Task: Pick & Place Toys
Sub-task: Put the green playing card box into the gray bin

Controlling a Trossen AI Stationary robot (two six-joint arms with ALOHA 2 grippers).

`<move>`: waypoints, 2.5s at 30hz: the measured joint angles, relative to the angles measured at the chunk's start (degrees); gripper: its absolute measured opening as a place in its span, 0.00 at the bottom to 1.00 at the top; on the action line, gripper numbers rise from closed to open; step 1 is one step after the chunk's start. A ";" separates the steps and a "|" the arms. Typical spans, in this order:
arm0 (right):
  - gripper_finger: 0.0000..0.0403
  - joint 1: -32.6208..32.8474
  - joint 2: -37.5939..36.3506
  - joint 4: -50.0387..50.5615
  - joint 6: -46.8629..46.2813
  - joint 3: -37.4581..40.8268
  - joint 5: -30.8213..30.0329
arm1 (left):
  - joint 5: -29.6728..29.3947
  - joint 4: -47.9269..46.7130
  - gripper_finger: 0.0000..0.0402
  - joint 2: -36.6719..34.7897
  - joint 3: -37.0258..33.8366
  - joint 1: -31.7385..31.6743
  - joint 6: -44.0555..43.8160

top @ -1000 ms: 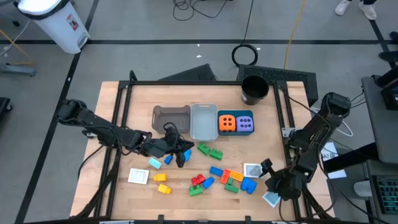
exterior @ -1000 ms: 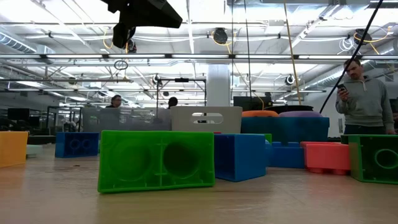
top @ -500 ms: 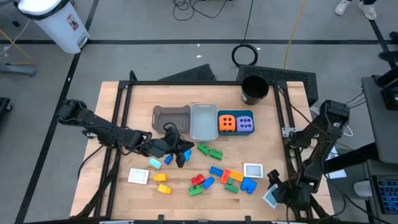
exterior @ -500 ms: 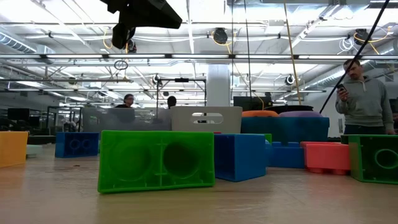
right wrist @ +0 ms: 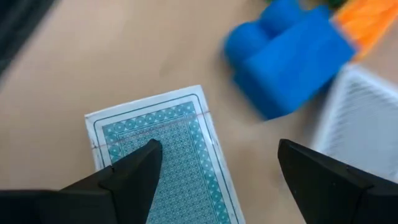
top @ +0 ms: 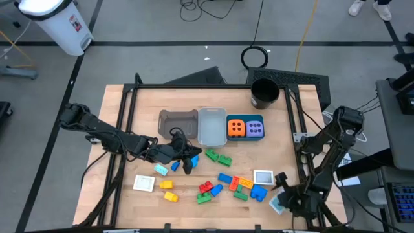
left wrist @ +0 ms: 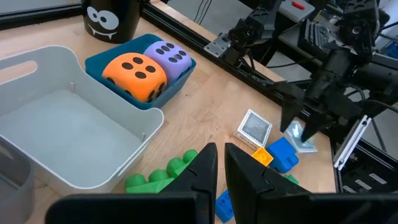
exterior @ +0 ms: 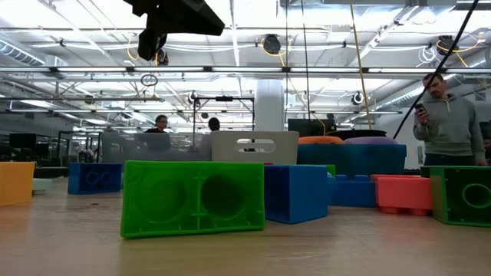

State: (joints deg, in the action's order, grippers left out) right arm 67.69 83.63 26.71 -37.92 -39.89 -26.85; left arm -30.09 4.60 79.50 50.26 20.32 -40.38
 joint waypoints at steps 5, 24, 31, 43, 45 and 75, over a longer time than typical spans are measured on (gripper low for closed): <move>0.77 -2.72 -2.26 0.30 7.35 0.13 -1.47 | 0.00 -0.06 0.09 0.00 0.00 0.00 0.13; 0.77 -1.24 -9.98 3.76 4.15 1.04 10.41 | 0.02 -0.06 0.09 -0.02 0.00 0.00 0.38; 0.77 -1.92 -8.18 2.46 4.12 3.03 11.90 | 0.02 -0.05 0.09 -0.02 0.00 0.00 0.57; 0.77 -3.11 -8.26 -0.54 0.92 7.71 11.49 | 0.04 -0.04 0.09 -0.02 0.00 0.00 0.63; 0.77 -3.11 -8.26 -0.80 -1.46 7.71 12.11 | 0.03 -0.04 0.09 -0.02 0.00 0.00 0.63; 0.89 -3.54 -10.72 -20.19 -2.32 7.80 6.90 | 0.00 0.18 0.09 -0.02 0.00 0.00 0.65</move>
State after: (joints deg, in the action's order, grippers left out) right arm 64.15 72.91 6.52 -40.24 -32.09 -19.95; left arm -30.09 4.78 79.48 50.26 20.32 -39.72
